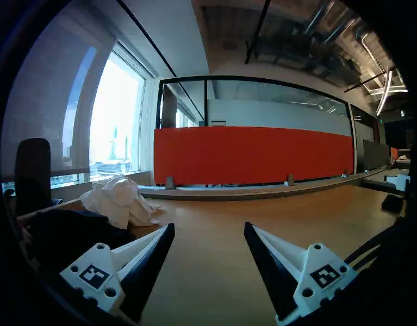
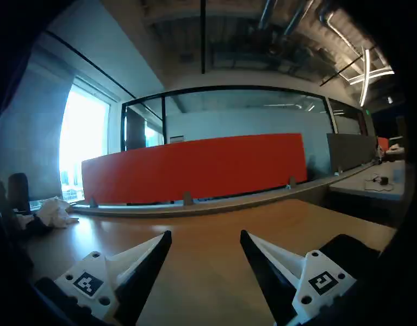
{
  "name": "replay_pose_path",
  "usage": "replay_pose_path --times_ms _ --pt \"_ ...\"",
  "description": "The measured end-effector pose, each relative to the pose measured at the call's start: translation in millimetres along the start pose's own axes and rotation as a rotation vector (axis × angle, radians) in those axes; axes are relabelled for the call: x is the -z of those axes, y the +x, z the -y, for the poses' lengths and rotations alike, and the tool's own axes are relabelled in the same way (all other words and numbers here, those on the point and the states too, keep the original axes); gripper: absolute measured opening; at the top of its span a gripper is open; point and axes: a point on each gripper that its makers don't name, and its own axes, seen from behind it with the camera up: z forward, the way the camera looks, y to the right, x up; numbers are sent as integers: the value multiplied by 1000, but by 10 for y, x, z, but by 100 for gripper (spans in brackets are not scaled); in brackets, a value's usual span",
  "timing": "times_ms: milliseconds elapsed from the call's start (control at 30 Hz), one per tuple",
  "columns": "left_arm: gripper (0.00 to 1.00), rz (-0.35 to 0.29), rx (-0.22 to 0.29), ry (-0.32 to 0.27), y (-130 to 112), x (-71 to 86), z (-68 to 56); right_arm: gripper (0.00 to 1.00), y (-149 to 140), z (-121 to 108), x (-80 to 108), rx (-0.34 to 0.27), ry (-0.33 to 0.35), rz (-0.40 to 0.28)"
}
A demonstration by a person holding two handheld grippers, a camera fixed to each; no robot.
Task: Fold towel
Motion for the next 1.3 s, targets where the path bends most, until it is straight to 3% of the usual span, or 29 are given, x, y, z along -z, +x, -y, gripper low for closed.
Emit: replay_pose_path --times_ms 867,1300 --pt "94 0 0 0 0 3 5 98 -128 139 23 104 6 28" --pt "94 0 0 0 0 7 4 98 -109 150 21 108 3 29"
